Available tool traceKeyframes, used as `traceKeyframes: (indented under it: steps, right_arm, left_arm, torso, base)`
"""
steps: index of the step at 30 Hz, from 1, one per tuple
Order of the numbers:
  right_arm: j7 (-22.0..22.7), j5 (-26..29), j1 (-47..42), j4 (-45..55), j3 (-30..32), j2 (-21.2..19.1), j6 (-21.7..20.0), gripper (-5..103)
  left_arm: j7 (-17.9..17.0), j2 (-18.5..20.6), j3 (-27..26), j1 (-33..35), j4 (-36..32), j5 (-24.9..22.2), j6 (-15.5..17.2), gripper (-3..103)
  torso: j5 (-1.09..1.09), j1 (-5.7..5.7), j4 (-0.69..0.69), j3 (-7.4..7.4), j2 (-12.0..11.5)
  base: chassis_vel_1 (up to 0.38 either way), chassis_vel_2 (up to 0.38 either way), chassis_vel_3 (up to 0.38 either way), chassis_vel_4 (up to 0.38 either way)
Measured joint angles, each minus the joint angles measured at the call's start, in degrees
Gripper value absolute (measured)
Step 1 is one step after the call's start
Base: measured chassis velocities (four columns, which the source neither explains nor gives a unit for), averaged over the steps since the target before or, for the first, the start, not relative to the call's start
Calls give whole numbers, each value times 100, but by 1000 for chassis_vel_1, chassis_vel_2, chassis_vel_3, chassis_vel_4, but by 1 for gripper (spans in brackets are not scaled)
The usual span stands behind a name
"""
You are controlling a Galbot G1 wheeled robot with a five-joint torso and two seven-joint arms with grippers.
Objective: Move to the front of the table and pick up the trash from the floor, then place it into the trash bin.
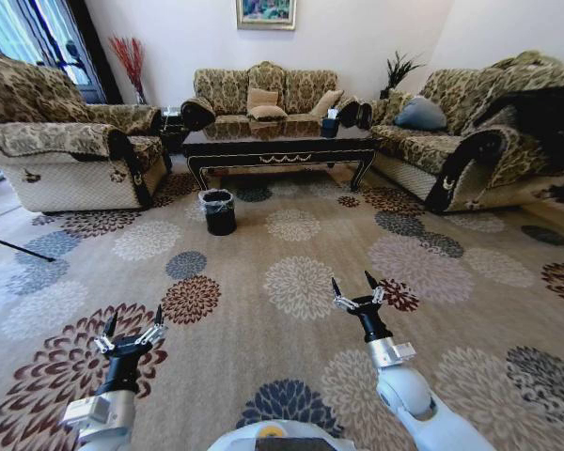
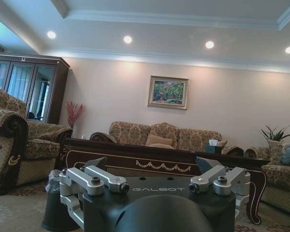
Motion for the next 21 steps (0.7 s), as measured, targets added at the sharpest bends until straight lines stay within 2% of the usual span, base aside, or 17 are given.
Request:
traceKeyframes:
  steps: [21]
  right_arm:
    - [0,0,0,0,0,0,0,100]
  left_arm:
    - [1,0,0,0,0,0,0,100]
  torso:
    - [0,0,0,0,0]
  base:
    - [-1,-15,2,14]
